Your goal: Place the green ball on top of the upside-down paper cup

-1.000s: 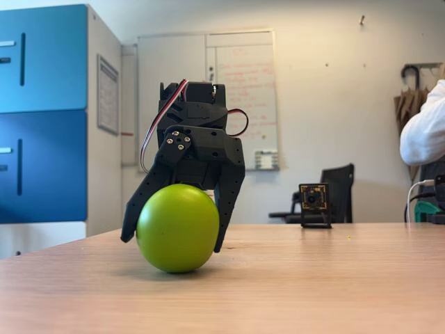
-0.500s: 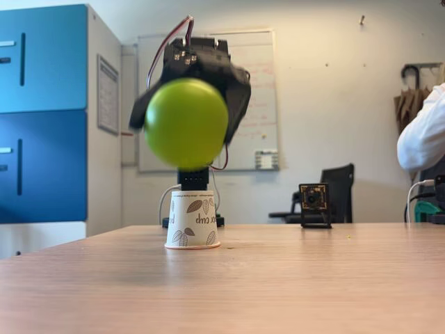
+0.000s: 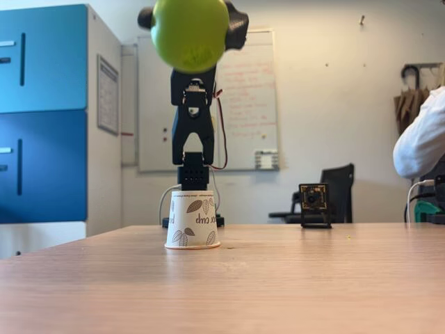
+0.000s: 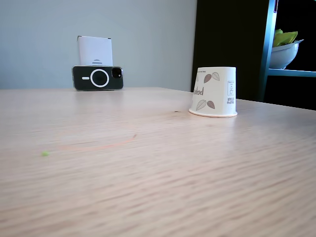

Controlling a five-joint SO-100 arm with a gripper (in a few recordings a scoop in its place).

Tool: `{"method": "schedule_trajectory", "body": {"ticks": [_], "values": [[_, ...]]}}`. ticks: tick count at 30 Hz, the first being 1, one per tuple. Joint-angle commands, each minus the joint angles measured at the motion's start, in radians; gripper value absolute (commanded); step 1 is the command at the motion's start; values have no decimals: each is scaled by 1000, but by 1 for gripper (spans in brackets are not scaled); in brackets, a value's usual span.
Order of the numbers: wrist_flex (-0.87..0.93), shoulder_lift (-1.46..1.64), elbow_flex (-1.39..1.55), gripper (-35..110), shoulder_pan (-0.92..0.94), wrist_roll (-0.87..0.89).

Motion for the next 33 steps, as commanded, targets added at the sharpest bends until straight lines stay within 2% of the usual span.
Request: {"method": "schedule_trajectory", "body": {"ticks": [1, 8, 17, 33], "values": [[51, 120, 95, 28, 6, -5], [21, 224, 391, 28, -6, 2], [-173, 291, 736, 28, -32, 9], [-347, 287, 982, 28, -104, 71]]}}
